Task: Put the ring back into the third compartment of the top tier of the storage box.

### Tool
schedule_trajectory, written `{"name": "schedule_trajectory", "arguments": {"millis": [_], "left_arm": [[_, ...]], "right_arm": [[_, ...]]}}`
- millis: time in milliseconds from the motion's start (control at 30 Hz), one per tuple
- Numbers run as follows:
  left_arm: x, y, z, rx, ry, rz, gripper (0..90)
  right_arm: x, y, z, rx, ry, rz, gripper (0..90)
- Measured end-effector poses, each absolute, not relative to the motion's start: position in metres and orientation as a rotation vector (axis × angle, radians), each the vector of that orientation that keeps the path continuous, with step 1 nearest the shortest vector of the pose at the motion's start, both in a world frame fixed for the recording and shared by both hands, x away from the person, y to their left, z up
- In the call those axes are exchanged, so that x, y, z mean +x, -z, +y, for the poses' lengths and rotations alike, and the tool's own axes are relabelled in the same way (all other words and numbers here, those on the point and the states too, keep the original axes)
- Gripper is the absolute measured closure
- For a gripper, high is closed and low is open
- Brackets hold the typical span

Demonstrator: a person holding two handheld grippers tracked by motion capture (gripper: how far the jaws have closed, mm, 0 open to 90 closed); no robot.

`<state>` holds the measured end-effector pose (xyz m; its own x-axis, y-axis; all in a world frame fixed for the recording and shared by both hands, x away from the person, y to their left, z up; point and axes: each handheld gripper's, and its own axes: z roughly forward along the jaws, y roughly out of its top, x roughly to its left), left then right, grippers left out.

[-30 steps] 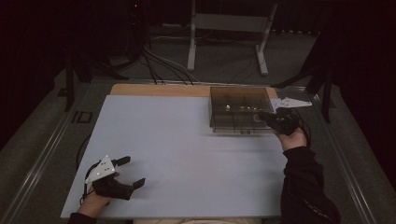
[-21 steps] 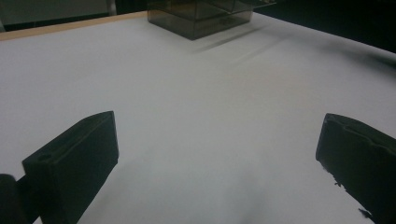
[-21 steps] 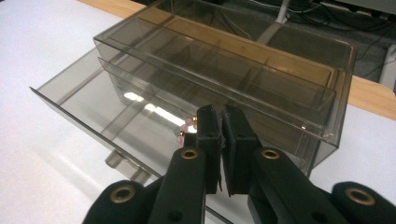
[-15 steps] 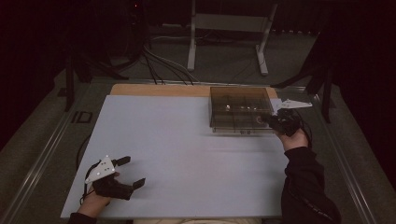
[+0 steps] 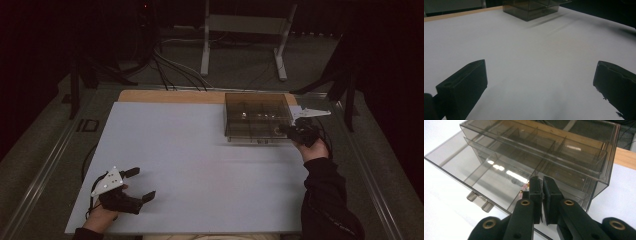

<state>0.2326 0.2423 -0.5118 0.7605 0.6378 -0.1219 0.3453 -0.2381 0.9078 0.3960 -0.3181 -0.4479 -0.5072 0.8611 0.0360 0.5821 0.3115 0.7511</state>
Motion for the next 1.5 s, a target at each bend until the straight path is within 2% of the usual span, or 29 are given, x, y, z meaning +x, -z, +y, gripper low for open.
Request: {"name": "schedule_trajectory", "arguments": {"millis": [267, 367, 500, 567, 767, 833, 867, 900, 933, 1267, 1500], "left_arm": [[0.233, 0.512, 0.242, 1.85, -0.329, 0.757, 0.0], [0.233, 0.512, 0.242, 1.849, -0.328, 0.758, 0.0], [0.233, 0.512, 0.242, 1.852, -0.329, 0.757, 0.0], [0.233, 0.512, 0.242, 1.851, -0.329, 0.758, 0.0], [0.233, 0.512, 0.242, 1.851, -0.328, 0.758, 0.0], [0.233, 0.512, 0.242, 1.851, -0.329, 0.758, 0.0], [0.233, 0.512, 0.242, 1.851, -0.329, 0.758, 0.0], [0.233, 0.512, 0.242, 1.85, -0.329, 0.758, 0.0], [0.233, 0.512, 0.242, 1.85, -0.329, 0.758, 0.0], [0.233, 0.512, 0.242, 1.85, -0.329, 0.759, 0.0], [0.233, 0.512, 0.242, 1.849, -0.33, 0.758, 0.0]], "right_arm": [[0.397, 0.451, -0.316, 1.289, -1.021, 2.219, 85.8], [0.397, 0.45, -0.318, 1.295, -1.048, 2.196, 73.1], [0.396, 0.447, -0.319, 1.294, -1.066, 2.193, 66.4], [0.396, 0.444, -0.318, 1.295, -1.091, 2.195, 56.6], [0.393, 0.437, -0.309, 1.271, -1.136, 2.213, 40.8], [0.392, 0.435, -0.305, 1.274, -1.149, 2.212, 32.9], [0.392, 0.434, -0.304, 1.281, -1.161, 2.193, 26.0], [0.392, 0.434, -0.304, 1.281, -1.161, 2.193, 26.0], [0.389, 0.432, -0.301, 1.254, -1.203, 2.22, 16.2], [0.38, 0.42, -0.283, 1.161, -1.317, 2.236, 9.5], [0.373, 0.417, -0.265, 1.086, -1.339, 2.289, 9.4]]}}
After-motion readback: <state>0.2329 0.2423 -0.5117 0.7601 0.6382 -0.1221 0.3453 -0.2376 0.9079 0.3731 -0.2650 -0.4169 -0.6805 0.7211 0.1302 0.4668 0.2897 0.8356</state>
